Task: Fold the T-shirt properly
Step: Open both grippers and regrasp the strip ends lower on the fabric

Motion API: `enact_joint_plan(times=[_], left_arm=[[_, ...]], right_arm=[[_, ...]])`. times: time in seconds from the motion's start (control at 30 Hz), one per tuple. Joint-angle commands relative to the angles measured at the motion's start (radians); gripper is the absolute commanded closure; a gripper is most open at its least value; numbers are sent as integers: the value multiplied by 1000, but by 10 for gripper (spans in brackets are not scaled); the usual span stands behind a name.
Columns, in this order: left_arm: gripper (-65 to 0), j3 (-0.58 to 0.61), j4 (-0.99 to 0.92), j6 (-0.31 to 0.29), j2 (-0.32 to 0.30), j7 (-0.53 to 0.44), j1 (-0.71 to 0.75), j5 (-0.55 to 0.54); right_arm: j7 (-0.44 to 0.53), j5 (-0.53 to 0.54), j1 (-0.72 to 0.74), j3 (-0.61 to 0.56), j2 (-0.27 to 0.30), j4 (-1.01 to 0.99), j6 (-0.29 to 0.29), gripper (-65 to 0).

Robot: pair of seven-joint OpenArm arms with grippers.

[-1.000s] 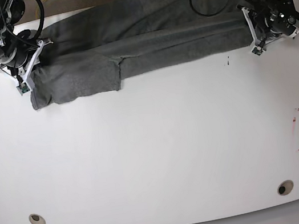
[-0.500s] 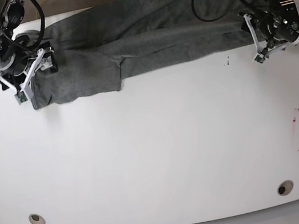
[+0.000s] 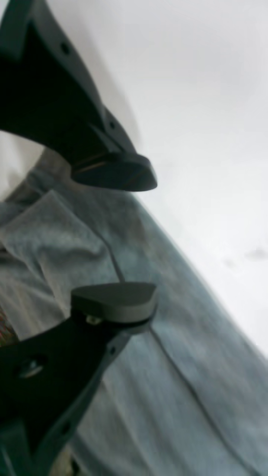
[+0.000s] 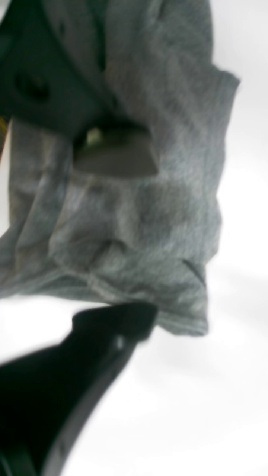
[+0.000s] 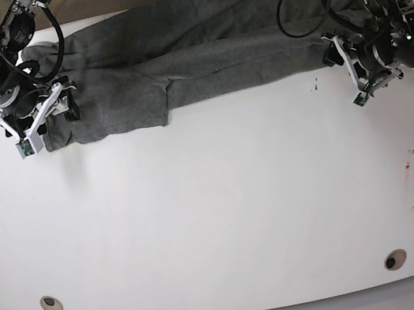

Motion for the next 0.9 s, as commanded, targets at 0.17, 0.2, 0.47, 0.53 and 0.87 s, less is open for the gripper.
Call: enact_joint_plan(times=[0.17, 0.2, 0.47, 0.53, 0.87], left_arm=[[-272, -116, 14, -1, -19, -2, 55, -146], [-236, -120, 14, -1, -17, -2, 60, -143], [-63, -128, 11, -1, -16, -2, 121, -70], [-63, -128, 8, -1, -16, -2, 134, -54], [-63, -122, -38, -1, 10, -2, 120, 83]], right_arm=[[12, -16, 18, -63, -24, 5, -1, -62], [13, -34, 18, -78, -26, 1, -1, -60], [127, -235, -17, -192, -27, -7, -1, -89], [145, -278, -28, -212, -27, -13, -1, -89], [248, -360, -41, -216, -18, -182, -1, -87]])
